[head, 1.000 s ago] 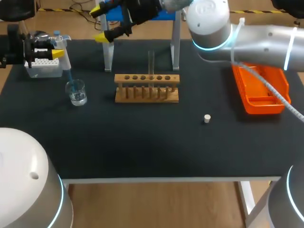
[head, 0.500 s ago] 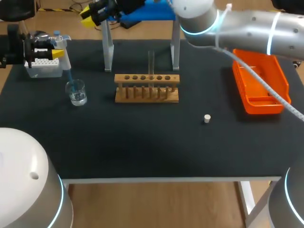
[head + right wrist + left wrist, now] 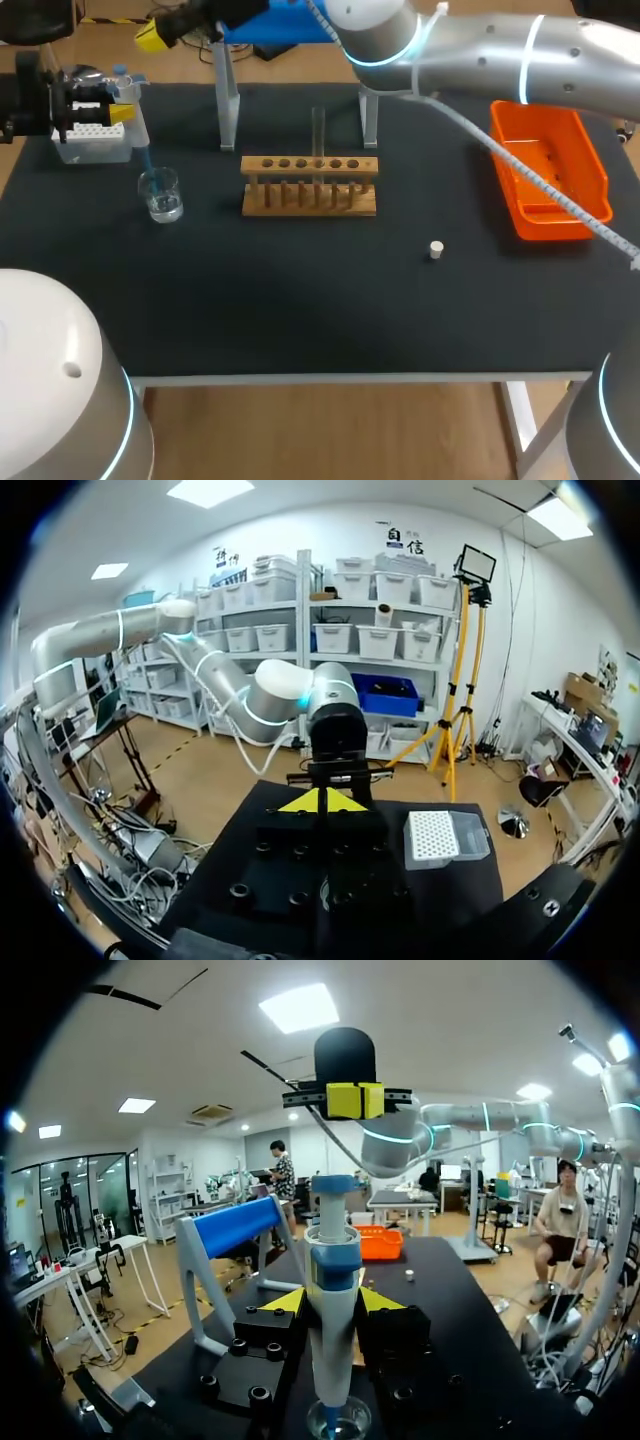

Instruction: Invert the test tube, pick up the pipette, mount the tip to pipette, aspirate from beaker and dispense into the tube, eject the tip, return the pipette, and cap with the stopper.

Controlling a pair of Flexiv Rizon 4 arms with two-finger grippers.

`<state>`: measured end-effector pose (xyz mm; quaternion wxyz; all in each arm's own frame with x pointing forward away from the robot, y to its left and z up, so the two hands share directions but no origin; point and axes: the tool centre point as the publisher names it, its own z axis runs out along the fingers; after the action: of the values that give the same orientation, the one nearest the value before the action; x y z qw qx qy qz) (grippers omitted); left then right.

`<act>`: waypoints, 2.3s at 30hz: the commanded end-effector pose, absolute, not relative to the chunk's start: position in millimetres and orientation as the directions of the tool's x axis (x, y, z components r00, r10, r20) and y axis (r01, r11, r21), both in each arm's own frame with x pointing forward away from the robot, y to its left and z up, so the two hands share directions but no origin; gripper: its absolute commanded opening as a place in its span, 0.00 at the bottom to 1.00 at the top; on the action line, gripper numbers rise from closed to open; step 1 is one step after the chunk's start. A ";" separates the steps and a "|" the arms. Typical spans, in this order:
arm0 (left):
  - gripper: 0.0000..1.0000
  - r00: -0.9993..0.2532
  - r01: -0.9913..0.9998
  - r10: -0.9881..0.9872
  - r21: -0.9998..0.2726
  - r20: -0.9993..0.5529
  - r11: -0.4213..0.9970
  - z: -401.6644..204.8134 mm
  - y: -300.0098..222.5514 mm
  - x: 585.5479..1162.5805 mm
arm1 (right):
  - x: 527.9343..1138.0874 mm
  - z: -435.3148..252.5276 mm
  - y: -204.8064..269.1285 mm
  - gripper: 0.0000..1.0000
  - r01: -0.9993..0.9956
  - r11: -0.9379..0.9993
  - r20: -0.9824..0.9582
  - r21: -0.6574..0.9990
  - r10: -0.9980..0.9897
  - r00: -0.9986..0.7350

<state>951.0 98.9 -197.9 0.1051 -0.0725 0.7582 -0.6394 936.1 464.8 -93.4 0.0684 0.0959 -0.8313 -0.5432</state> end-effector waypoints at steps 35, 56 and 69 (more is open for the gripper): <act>0.00 -0.967 0.026 -0.244 -0.985 -0.068 0.172 -198.0 98.8 951.1 | 944.4 -122.7 508.5 0.00 -0.075 0.450 0.025 0.890 -0.212 -0.977; 0.00 -0.967 0.026 -0.244 -0.985 -0.068 0.172 -198.0 98.8 951.1 | 946.8 -135.8 505.5 0.00 -0.077 0.482 0.029 0.873 -0.209 -0.978; 0.00 -0.967 0.026 -0.244 -0.985 -0.068 0.172 -198.0 98.8 951.1 | 942.9 -146.9 503.7 0.00 -0.077 0.505 0.043 0.860 -0.222 -0.974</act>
<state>950.2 98.9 -201.8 0.1053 -0.0727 0.7584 -0.6391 939.5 501.8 -142.4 0.0706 0.0839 -0.8623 -0.4943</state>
